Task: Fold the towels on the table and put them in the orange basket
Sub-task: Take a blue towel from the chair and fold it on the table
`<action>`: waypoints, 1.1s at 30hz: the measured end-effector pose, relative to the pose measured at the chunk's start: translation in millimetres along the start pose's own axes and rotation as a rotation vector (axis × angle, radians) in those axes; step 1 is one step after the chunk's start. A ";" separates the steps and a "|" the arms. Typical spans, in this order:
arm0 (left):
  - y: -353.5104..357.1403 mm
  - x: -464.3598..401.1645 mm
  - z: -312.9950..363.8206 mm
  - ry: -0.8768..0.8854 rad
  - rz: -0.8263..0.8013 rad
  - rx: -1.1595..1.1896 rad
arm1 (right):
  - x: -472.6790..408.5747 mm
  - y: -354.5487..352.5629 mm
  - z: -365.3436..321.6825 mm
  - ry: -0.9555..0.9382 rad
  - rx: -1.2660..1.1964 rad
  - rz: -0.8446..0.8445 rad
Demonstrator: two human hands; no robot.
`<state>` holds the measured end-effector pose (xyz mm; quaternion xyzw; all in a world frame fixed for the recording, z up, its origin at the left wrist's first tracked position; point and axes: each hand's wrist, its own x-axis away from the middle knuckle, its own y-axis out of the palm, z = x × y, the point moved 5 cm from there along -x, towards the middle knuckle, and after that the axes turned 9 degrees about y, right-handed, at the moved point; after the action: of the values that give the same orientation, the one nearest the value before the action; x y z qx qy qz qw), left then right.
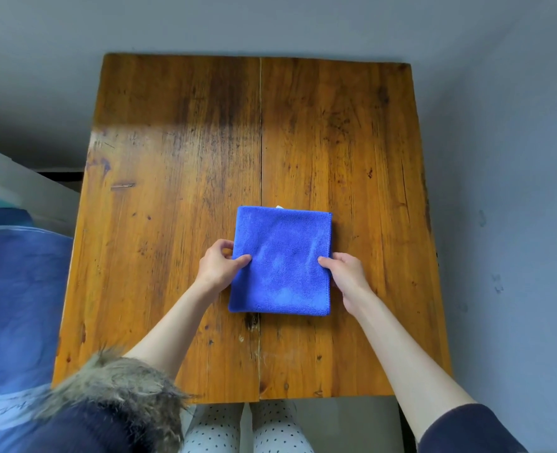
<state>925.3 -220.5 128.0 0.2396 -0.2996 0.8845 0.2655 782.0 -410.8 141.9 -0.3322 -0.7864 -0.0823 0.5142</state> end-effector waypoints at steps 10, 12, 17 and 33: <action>-14.3 39.6 -0.1 -0.058 -0.047 0.249 | 22.1 7.1 -4.6 0.002 0.022 -0.236; -27.9 56.5 -2.0 -0.065 -0.019 0.322 | 36.6 15.1 -12.3 -0.029 0.063 -0.265; -84.1 104.7 -15.2 -0.053 0.088 0.479 | 82.5 55.0 -38.3 -0.117 0.177 -0.355; -334.9 321.9 -166.3 0.017 0.618 0.762 | 308.4 345.7 0.8 -0.350 0.596 -0.765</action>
<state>847.1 221.3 333.2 0.2123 -0.0095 0.9705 -0.1137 913.9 -10.6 334.5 0.1313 -0.9153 0.0198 0.3804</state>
